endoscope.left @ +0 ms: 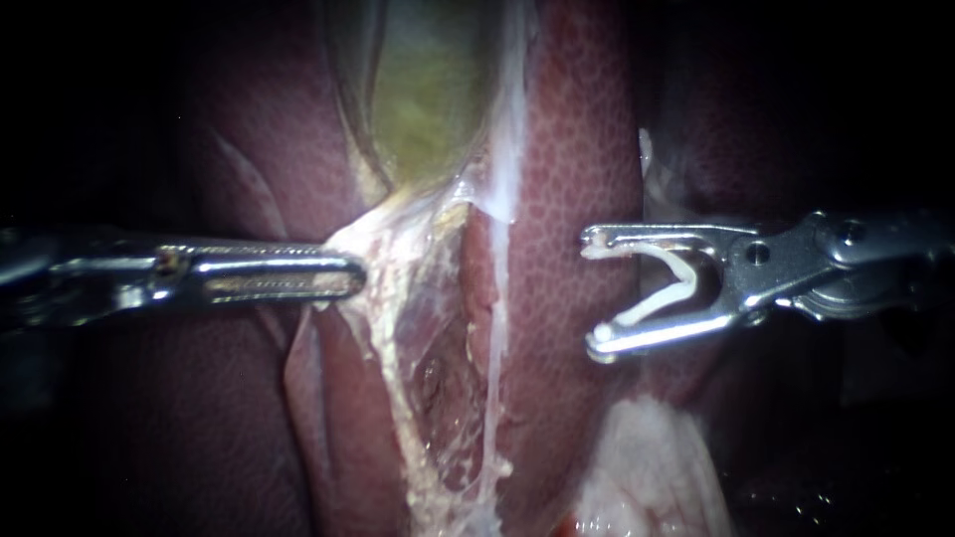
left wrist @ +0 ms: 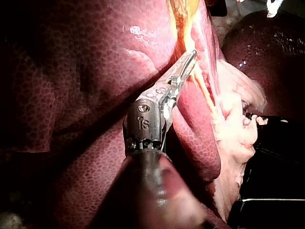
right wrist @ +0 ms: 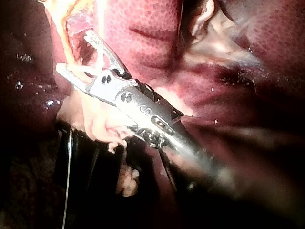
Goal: Grabbing gallbladder
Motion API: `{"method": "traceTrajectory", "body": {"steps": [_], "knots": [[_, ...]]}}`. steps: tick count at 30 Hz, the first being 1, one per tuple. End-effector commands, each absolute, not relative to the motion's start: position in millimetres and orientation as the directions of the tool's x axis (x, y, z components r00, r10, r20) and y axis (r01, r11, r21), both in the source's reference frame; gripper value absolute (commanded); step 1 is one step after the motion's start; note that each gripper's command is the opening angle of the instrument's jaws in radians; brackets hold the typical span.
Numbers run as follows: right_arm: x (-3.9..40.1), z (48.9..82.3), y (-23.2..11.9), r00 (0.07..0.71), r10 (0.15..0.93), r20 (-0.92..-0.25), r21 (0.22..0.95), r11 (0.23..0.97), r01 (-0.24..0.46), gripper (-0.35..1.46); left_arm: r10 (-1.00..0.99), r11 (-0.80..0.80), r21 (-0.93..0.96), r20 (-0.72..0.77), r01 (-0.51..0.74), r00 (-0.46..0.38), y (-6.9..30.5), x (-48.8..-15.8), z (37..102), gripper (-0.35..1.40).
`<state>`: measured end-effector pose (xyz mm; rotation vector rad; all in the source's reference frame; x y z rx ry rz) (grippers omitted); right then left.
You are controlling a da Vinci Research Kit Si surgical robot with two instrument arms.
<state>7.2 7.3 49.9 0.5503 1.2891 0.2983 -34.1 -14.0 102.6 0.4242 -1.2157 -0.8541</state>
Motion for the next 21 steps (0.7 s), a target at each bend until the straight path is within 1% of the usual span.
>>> {"method": "traceTrajectory", "body": {"steps": [1, 7, 21], "knots": [[7.3, 49.9, 7.3, 0.264, 0.504, -0.822, 0.542, 0.835, 0.092, 0.60, -0.763, 0.627, 0.699, 0.639, 0.343, 0.093, -13.9, -33.9, 102.4, -0.35], [7.3, 50.0, 7.3, 0.264, 0.504, -0.822, 0.542, 0.835, 0.092, 0.60, -0.761, 0.628, 0.696, 0.643, 0.349, 0.087, -13.7, -33.4, 101.7, -0.35], [7.3, 50.0, 7.3, 0.265, 0.504, -0.822, 0.542, 0.836, 0.092, 0.60, -0.760, 0.629, 0.694, 0.644, 0.351, 0.087, -13.9, -33.6, 101.9, -0.35]]}}
